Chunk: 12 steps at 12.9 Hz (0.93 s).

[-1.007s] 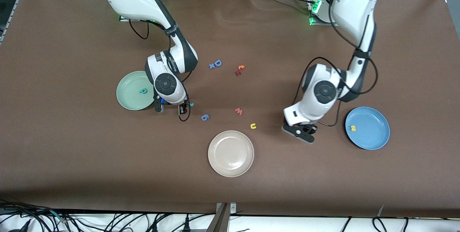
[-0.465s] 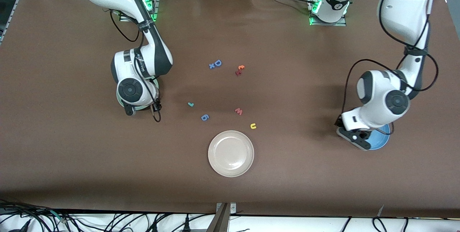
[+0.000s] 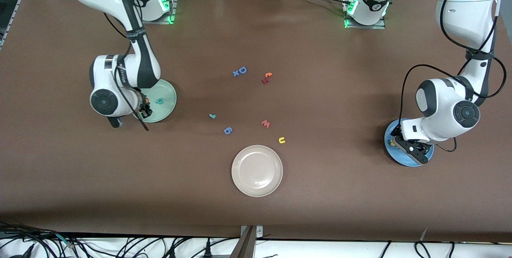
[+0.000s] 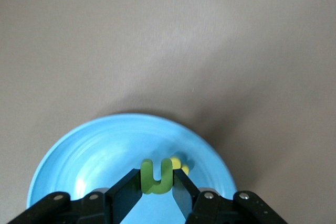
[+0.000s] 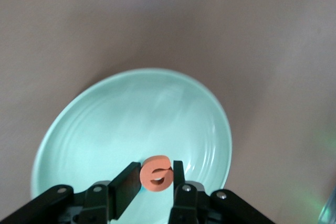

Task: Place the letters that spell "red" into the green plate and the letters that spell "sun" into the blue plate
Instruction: 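Carry the u to the blue plate while the right gripper carries the e, then grasp the yellow n with the left gripper while the right gripper grasps the teal r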

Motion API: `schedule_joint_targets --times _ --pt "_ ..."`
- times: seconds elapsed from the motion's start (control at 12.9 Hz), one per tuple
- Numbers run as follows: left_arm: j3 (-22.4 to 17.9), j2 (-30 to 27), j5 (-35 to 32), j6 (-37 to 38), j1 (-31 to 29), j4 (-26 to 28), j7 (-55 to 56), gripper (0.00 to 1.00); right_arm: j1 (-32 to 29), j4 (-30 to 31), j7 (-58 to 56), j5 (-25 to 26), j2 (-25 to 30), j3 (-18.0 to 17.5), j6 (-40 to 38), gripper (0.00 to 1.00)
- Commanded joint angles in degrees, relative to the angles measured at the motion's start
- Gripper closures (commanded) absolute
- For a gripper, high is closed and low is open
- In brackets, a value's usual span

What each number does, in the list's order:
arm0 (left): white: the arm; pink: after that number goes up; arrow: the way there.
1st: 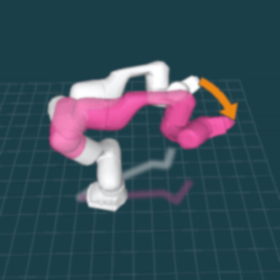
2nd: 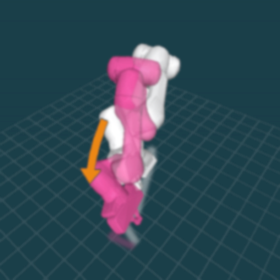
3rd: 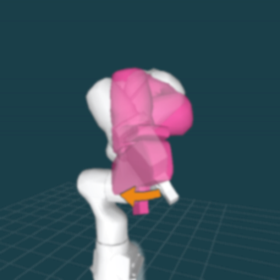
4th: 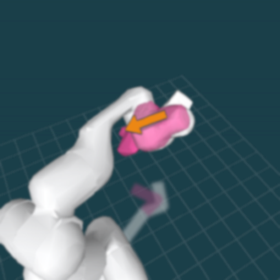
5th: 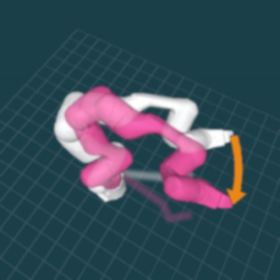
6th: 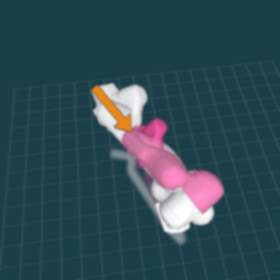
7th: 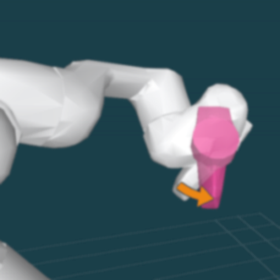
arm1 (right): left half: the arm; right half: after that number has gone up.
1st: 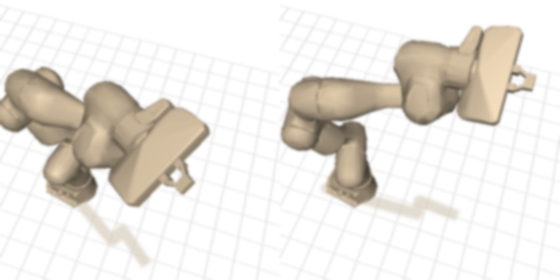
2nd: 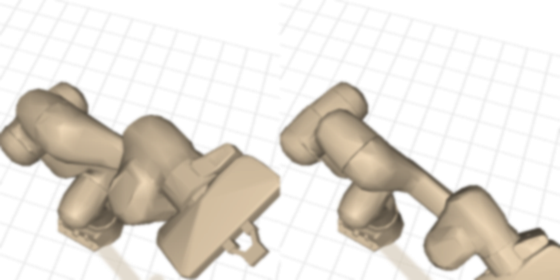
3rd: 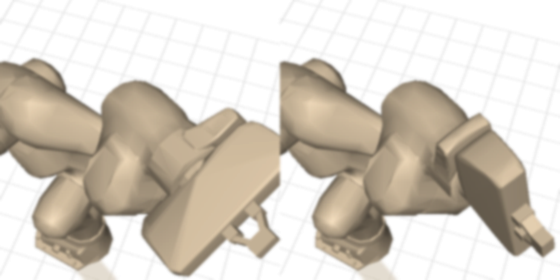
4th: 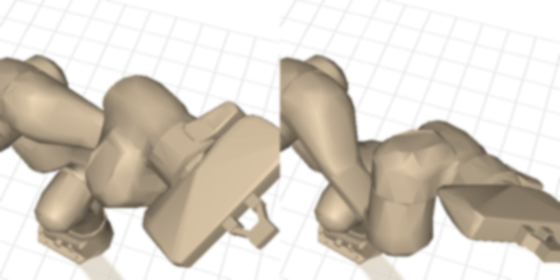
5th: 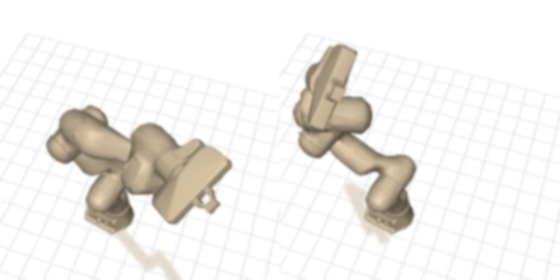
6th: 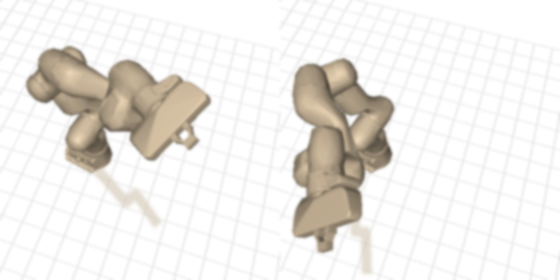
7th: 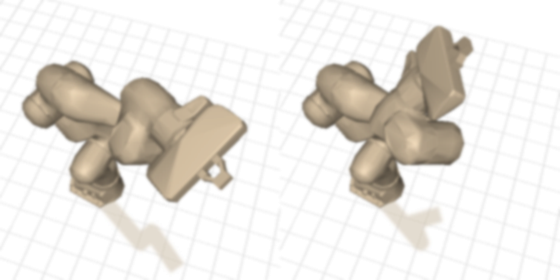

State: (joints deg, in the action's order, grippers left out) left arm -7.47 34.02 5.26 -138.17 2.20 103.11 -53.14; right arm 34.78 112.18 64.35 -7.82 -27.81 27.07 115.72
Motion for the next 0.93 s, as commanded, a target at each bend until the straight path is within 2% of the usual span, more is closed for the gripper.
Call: schedule_joint_targets --times 0.0,0.08,0.15,0.23,0.31,0.46,0.62,0.85 --pt "0.6 0.0 -0.5 -0.3 -3.0 0.3 -5.8 0.76 0.2 7.4 -2.0 -0.8 1.1 -0.1 9.6 0.80" --pt "0.6 0.3 -0.6 -0.6 -3.3 0.2 -6.4 0.53 0.2 8.6 -2.2 -0.8 0.8 -0.2 11.9 0.79" --pt "0.6 0.3 -0.5 -0.8 -3.4 0.1 -6.4 0.24 0.2 8.6 -2.2 -0.8 0.7 -0.1 12.0 0.73" --pt "0.6 0.3 -0.5 -0.8 -3.4 0.1 -6.4 0.00 0.2 8.4 -2.2 -0.8 1.1 -0.1 11.4 0.49" --pt "0.7 0.3 -0.4 -1.0 -3.4 0.1 -6.5 0.00 0.3 8.1 -2.0 -0.8 1.7 -0.2 10.0 0.02" --pt "1.1 -0.5 0.5 -0.6 -3.1 0.1 -5.5 0.00 0.2 7.8 -2.3 -0.7 3.1 -0.1 9.4 0.02" --pt "2.7 -1.2 3.9 -0.4 0.0 0.0 -0.2 0.00 0.2 6.1 -2.3 -0.6 4.6 -0.2 7.3 0.02" --pt "4.3 -1.3 4.0 -0.4 7.4 -1.4 14.7 0.00 0.7 -1.7 -0.6 -0.7 4.7 -0.7 -0.3 0.02"
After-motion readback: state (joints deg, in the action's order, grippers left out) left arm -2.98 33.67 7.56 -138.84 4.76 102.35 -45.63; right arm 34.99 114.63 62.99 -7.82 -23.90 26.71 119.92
